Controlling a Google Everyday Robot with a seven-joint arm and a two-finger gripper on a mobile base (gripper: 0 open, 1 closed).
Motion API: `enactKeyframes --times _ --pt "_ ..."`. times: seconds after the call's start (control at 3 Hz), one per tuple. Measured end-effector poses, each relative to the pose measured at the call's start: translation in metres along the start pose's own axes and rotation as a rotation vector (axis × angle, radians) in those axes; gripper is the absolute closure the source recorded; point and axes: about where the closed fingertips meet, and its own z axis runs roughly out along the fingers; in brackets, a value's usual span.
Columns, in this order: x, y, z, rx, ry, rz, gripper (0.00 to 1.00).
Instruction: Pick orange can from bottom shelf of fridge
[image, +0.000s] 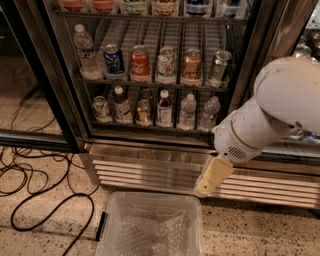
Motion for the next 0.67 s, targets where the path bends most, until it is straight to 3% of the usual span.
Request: enactKeyframes --times 0.33,0.67 --pt "-0.0192 0.0064 0.0467 -0.029 -0.051 0.019 0.0" --pt "-0.0193 0.0065 0.0467 -0.029 -0.051 0.019 0.0"
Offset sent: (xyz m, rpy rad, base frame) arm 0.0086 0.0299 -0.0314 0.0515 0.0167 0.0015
